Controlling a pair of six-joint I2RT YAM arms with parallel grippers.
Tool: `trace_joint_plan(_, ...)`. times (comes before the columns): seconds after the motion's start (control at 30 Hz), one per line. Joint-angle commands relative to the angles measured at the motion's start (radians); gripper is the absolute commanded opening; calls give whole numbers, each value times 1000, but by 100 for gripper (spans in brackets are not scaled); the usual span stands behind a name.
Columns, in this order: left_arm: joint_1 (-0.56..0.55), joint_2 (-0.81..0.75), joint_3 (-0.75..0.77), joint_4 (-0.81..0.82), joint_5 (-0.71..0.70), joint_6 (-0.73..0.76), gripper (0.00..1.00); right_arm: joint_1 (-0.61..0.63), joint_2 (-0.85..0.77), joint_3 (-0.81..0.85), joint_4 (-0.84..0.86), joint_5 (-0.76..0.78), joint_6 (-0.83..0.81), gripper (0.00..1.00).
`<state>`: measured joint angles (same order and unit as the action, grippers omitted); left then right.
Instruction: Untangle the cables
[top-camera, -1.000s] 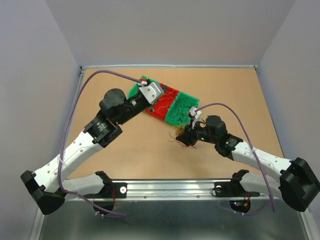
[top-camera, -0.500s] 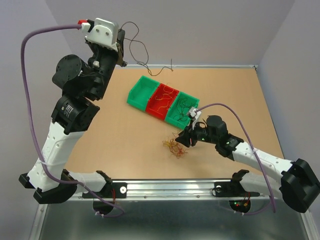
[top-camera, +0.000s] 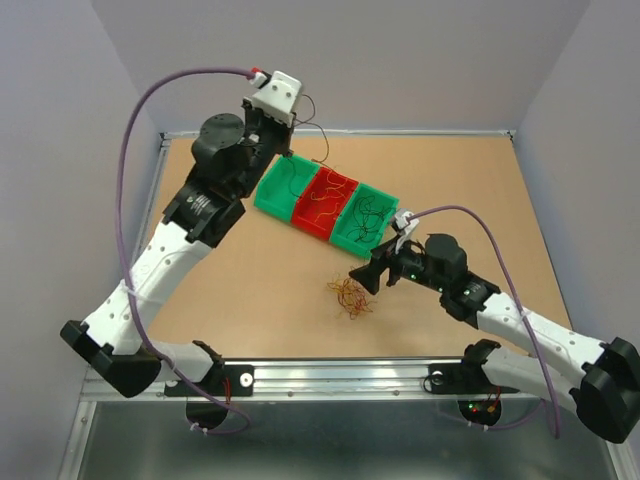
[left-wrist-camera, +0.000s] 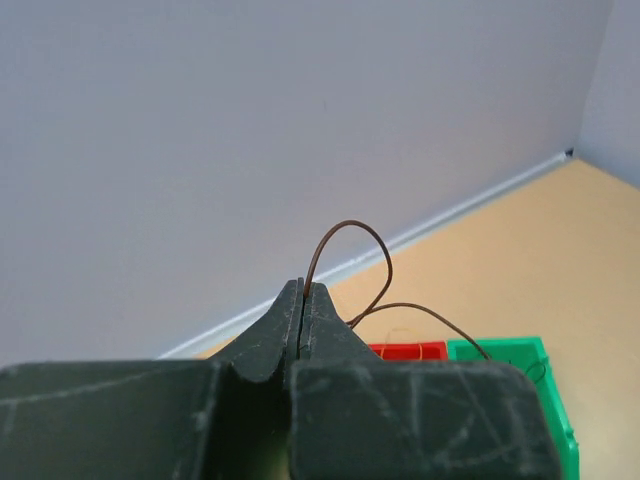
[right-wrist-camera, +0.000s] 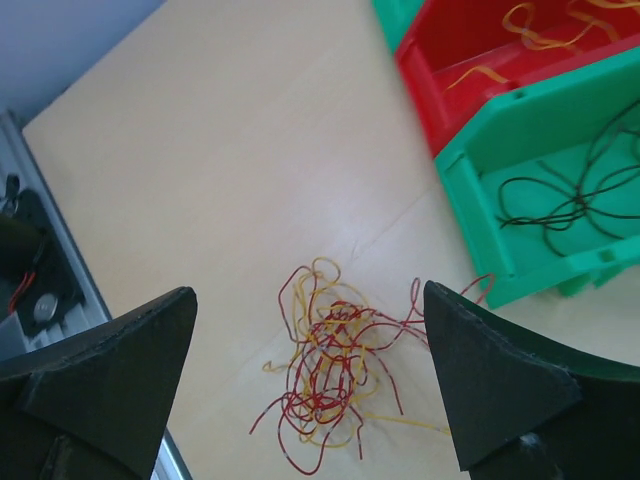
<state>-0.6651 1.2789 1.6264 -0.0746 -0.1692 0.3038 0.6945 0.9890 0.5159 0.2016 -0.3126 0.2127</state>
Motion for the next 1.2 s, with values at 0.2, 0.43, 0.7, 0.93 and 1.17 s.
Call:
trace_joint_plan(0.2,9,140,-181,248,132,-68,0,4,-317,-85,-33,470,131,100)
trace_joint_plan(0.43,21,305,-171,368,195,-94,0,3,-501,-116,-109,550,155,100)
trace_joint_plan(0.7,32,395,-198,386,327,-129,0,3,-491,-103,-154,618,157,100)
trace_joint_plan(0.93,27,408,-275,386,428,-129,0,5,-469,-97,-157,618,166,99)
trace_joint_plan(1.17,-57,491,-281,345,287,-65,0,4,-466,-97,-157,635,177,97)
